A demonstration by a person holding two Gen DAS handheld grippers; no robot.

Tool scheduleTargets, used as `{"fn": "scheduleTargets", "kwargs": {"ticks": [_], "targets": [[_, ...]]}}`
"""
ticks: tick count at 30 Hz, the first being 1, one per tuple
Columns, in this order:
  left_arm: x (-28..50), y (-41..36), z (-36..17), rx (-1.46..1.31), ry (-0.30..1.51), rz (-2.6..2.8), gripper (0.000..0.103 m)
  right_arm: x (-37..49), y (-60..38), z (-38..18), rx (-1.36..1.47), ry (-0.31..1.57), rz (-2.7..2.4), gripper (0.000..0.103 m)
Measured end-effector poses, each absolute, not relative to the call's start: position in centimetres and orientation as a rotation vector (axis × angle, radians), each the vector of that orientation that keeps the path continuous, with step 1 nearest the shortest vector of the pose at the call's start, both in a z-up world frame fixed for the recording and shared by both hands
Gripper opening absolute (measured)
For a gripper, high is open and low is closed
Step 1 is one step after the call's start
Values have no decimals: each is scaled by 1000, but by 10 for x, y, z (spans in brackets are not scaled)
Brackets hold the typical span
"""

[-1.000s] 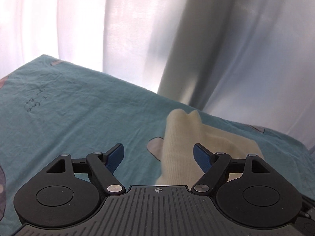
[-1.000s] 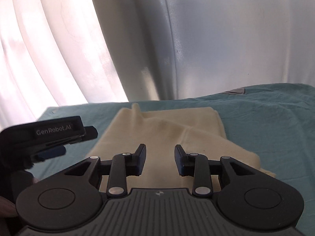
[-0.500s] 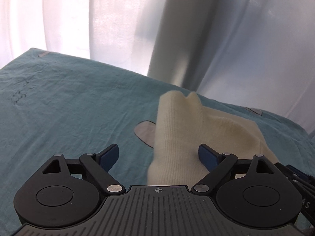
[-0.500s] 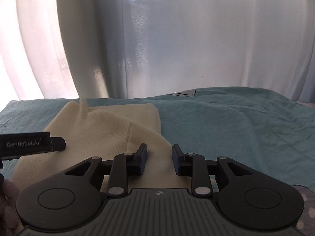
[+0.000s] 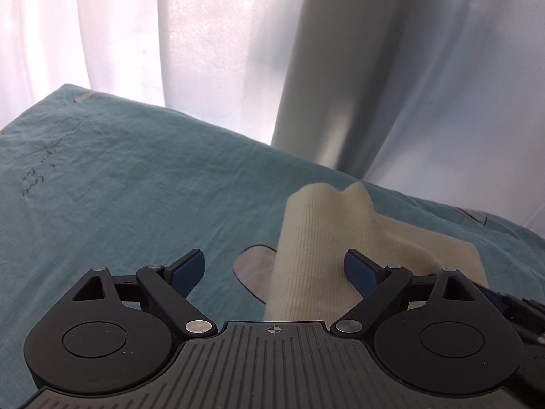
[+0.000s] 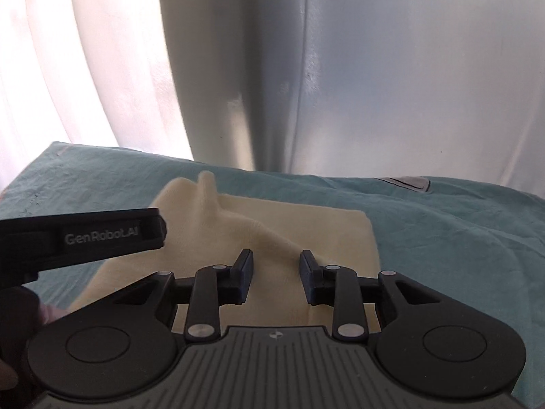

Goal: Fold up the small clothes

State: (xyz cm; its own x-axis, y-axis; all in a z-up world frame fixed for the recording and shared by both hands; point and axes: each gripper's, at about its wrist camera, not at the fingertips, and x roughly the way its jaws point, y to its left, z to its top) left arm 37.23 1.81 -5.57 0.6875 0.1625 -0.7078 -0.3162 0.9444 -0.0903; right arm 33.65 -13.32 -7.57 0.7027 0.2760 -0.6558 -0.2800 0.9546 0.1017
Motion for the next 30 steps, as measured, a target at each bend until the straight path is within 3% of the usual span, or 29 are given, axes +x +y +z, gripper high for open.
{"fn": "scheduleTargets", "kwargs": {"ticks": [3,8,10,12,18,25,30], "targets": [[378,19,-65,-229,801,269,97,340,-146,-77,70,710,252,14],[371,28,-61,-258,834,254,99,339,-150,-77,99,698,220,14],[350,33,-50,-240,820,199,99,325,-152,-70,97,687,233,20],[318,38,-37,-226,804,124,99,297,-160,-58,108,677,283,32],[263,40,-41,-228,856,39,102,197,-184,-56,58,684,376,33],[250,30,-33,-124,877,44,103,186,-193,-61,32,686,259,35],[219,35,-33,-155,871,44,103,161,-204,-65,49,717,281,47]]}}
